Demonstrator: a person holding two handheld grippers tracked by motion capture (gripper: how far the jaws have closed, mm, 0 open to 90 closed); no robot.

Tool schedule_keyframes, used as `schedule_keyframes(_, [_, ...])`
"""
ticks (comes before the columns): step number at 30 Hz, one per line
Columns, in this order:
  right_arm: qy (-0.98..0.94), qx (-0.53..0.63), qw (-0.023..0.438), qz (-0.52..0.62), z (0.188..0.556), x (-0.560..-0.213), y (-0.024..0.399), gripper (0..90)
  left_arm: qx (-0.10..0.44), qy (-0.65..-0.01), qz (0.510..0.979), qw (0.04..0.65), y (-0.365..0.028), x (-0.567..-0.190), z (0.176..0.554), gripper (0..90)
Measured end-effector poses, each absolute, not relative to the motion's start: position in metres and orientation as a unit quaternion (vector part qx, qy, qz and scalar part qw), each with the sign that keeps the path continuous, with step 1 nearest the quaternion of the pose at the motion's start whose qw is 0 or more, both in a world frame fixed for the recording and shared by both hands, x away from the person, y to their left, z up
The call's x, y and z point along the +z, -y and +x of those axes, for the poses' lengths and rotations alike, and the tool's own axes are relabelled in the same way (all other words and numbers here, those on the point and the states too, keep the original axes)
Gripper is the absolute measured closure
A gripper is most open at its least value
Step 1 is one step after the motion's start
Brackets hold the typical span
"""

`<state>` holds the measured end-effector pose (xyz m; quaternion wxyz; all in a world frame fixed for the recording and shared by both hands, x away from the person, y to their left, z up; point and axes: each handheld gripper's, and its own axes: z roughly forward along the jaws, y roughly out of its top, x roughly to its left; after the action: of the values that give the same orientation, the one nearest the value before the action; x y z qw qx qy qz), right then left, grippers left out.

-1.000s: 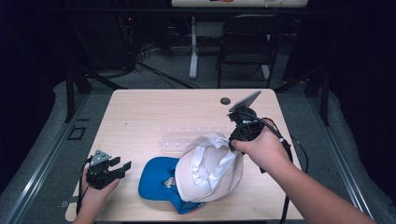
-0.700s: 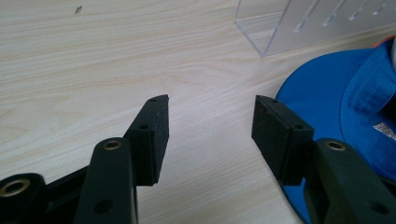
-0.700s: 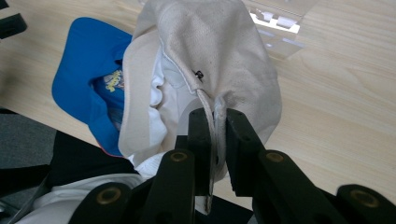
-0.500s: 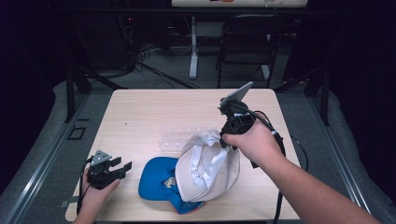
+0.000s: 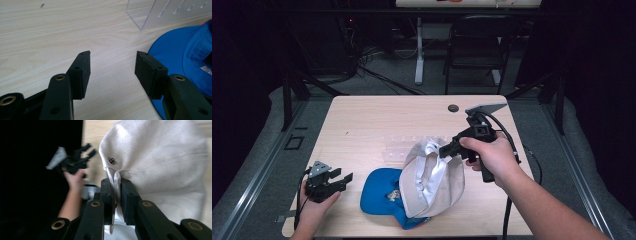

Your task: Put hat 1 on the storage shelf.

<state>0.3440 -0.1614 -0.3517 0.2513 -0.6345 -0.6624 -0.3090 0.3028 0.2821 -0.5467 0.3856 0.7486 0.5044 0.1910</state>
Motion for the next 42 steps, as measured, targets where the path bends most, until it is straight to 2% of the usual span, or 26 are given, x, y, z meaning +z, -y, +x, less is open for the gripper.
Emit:
schedule_keyframes(2, [0.646, -0.333, 0.285, -0.625, 0.344, -0.360, 0.166, 81.5, 0.192, -0.505, 0.748, 0.386, -0.282, -0.547, 0.303, 46.5])
schedule_keyframes(3, [0.646, -0.333, 0.285, -0.625, 0.344, -0.360, 0.166, 81.5, 0.192, -0.505, 0.748, 0.386, -0.282, -0.547, 0.303, 46.5])
schedule_keyframes(4, [0.630, -0.353, 0.317, -0.615, 0.344, -0.369, 0.169, 81.5, 0.192, -0.506, 0.748, 0.385, -0.282, -0.547, 0.303, 46.6])
schedule_keyframes(5, [0.630, -0.353, 0.317, -0.615, 0.344, -0.369, 0.169, 81.5, 0.192, -0.506, 0.748, 0.385, -0.282, -0.547, 0.303, 46.5])
schedule_keyframes(6, [0.613, -0.369, 0.338, -0.612, 0.343, -0.378, 0.171, 81.5, 0.193, -0.505, 0.748, 0.385, -0.282, -0.547, 0.303, 46.6])
schedule_keyframes(10, [0.596, -0.388, 0.353, -0.608, 0.343, -0.384, 0.173, 81.5, 0.193, -0.507, 0.746, 0.385, -0.282, -0.547, 0.303, 46.5])
schedule_keyframes(19, [0.575, -0.413, 0.367, -0.603, 0.341, -0.383, 0.175, 81.6, 0.194, -0.506, 0.747, 0.385, -0.282, -0.547, 0.303, 46.5])
schedule_keyframes(30, [0.542, -0.470, 0.377, -0.586, 0.340, -0.358, 0.181, 81.4, 0.192, -0.504, 0.749, 0.386, -0.281, -0.548, 0.303, 46.4])
schedule_keyframes(42, [0.520, -0.514, 0.338, -0.593, 0.360, -0.328, 0.184, 81.4, 0.193, -0.503, 0.749, 0.386, -0.280, -0.548, 0.303, 46.4])
